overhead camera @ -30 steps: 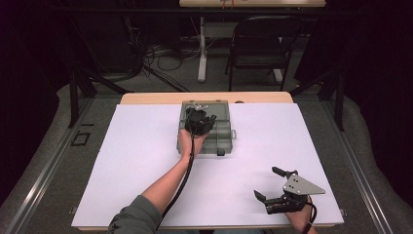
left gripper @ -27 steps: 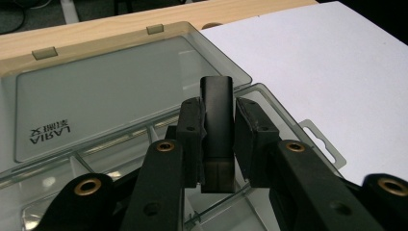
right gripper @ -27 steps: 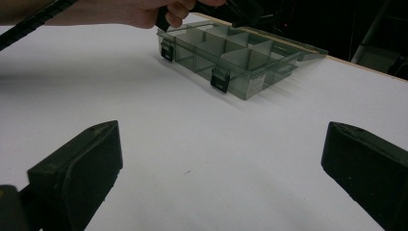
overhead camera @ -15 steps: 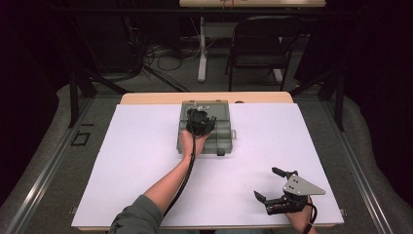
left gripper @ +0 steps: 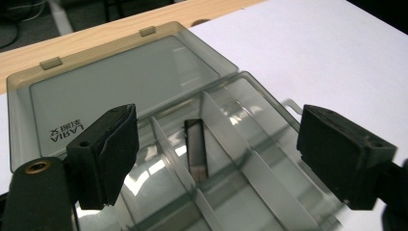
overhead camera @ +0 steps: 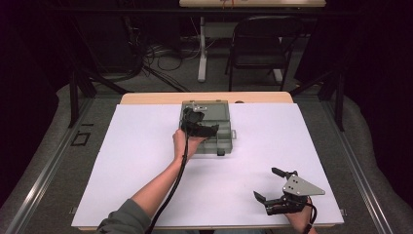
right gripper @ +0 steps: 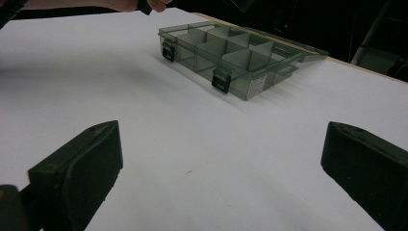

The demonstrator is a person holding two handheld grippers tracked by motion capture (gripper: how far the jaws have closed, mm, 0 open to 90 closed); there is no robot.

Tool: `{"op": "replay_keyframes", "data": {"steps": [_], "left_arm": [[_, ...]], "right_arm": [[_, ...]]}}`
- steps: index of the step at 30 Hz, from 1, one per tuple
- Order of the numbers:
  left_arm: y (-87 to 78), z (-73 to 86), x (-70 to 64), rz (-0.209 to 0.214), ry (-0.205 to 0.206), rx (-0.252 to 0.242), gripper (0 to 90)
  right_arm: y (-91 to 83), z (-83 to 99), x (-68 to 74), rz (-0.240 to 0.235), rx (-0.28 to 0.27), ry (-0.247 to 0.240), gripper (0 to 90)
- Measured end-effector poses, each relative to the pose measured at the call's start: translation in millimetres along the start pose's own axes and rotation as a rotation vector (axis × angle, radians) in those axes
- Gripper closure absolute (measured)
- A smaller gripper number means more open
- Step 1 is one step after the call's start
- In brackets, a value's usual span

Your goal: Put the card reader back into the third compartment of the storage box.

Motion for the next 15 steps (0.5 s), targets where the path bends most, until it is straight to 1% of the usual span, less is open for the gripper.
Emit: {"op": "replay_keyframes", "data": {"steps": [1, 2, 3, 4, 5, 6, 7, 8, 9, 11, 13, 15], "left_arm": [[-7.2, 2.4, -2.4, 0.01, 0.031, 0.005, 12.1], [-10.8, 4.0, -3.5, 0.014, 0.044, 0.007, 11.9], [-10.8, 4.0, -3.5, 0.014, 0.044, 0.007, 11.7], [-14.6, 5.3, -4.0, 0.02, 0.051, 0.003, 11.7], [-22.7, 8.5, -4.5, 0.024, 0.068, 0.001, 11.3], [-26.4, 10.2, -5.0, 0.029, 0.072, -0.001, 11.3], [-26.4, 10.2, -5.0, 0.029, 0.072, -0.001, 11.2], [-33.4, 14.0, -5.0, 0.03, 0.088, -0.004, 11.2], [-33.4, 14.0, -5.0, 0.03, 0.088, -0.004, 11.2], [-40.6, 19.1, -4.9, 0.036, 0.106, 0.0, 11.1], [-50.3, 27.4, -3.5, 0.041, 0.122, 0.003, 10.9], [-53.6, 30.0, -3.1, 0.04, 0.129, 0.004, 10.9]], "right_arm": [[0.0, 0.1, 0.2, 0.0, 0.001, 0.001, 0.3], [0.0, -0.1, 0.2, 0.0, 0.0, 0.001, 0.3], [0.0, 0.0, 0.5, 0.0, 0.0, 0.002, 0.3], [0.0, 0.0, 0.5, 0.0, 0.0, 0.002, 0.3], [-0.2, 0.1, 0.6, 0.0, 0.0, 0.003, 0.4], [-0.2, 0.1, 0.5, 0.0, 0.0, 0.003, 0.4], [-0.2, 0.1, 0.6, 0.001, 0.0, 0.003, 0.3], [-0.3, -0.2, 0.7, 0.002, -0.002, 0.005, 0.4], [-0.3, -0.2, 0.7, 0.002, -0.002, 0.005, 0.4], [-0.4, -0.5, 0.7, 0.002, -0.001, 0.002, 0.4], [0.0, 0.1, 0.8, 0.001, 0.003, 0.003, 0.4], [0.0, 0.1, 0.9, 0.0, 0.003, 0.003, 0.4]]}}
Point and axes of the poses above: each handheld gripper's, and its own axes: y roughly forward along the jaws, z roughly out of its underside, x roughly to its left, the point moved 9 cm from there along y, roughly forward along the jaws, and after that the axes turned 1 degree about x, right-handed, at the moved point
